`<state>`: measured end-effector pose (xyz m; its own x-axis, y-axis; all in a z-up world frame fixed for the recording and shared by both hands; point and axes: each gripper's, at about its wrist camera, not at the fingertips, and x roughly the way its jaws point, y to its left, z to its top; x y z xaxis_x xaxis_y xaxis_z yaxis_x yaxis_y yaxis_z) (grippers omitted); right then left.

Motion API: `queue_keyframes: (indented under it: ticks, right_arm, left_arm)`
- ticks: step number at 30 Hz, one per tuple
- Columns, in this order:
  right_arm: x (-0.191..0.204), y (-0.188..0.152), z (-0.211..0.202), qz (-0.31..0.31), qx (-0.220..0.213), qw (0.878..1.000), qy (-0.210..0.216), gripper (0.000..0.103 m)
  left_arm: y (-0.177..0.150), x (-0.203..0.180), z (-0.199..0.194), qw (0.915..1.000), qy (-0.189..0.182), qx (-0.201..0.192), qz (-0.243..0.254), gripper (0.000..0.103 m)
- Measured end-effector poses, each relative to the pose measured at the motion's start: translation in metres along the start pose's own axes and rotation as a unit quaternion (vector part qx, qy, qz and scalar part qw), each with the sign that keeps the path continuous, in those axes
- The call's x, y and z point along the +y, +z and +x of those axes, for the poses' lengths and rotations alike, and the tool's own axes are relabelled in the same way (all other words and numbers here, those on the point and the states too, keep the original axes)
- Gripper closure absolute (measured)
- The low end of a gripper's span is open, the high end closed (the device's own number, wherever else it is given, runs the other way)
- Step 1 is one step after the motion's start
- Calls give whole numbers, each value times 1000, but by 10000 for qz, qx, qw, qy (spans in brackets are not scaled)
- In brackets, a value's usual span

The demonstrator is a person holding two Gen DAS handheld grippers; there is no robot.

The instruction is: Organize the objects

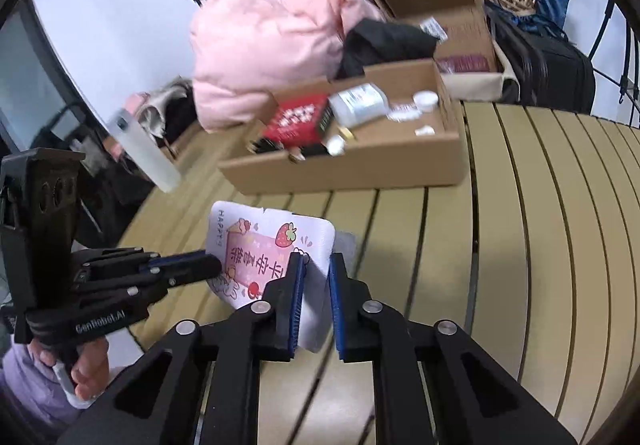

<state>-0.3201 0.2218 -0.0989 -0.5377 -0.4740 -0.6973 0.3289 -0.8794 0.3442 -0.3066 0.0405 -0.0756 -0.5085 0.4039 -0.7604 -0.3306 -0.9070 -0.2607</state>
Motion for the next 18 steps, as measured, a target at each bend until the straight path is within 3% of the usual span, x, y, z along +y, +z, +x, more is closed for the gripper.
queue_keyframes:
  ticks: [5, 7, 9, 10, 11, 12, 13, 14, 17, 18]
  right_arm:
    - [19, 10, -11, -172, -62, 9998, -48, 102]
    - [22, 13, -7, -148, -50, 9998, 90, 102]
    - [25, 15, -3, -275, -51, 9995, -157, 102]
    - [22, 14, -1, -287, -52, 9992, -273, 102]
    - [18, 13, 3, -280, 13, 9991, -304, 102]
    - [12, 11, 8, -252, 150, 9992, -287, 101]
    - [4, 6, 18, -205, 405, 9986, -275, 99]
    - [0, 2, 25, -202, 534, 9979, -315, 87]
    - [-7, -14, 48, -181, 865, 9953, -398, 1]
    - [-7, -19, 56, -204, 969, 9944, -362, 0]
  left_arm:
    - [9, -7, -16, 9996, -173, -213, 102, 103]
    - [11, -10, -9, 9997, -18, -70, 215, 103]
    - [4, -5, 4, 9990, 44, 180, 403, 103]
    - [-3, 3, 13, 9987, 109, 298, 407, 95]
    - [-10, 12, 24, 9980, 213, 480, 349, 70]
    - [-16, 23, 38, 9969, 319, 671, 266, 51]
    - [-21, 31, 47, 9959, 418, 779, 183, 40]
    - [-27, 38, 60, 9941, 517, 947, 62, 40]
    - [-34, 42, 84, 9872, 47, 1580, -205, 38]
    - [-34, 39, 87, 9860, -76, 1644, -278, 37]
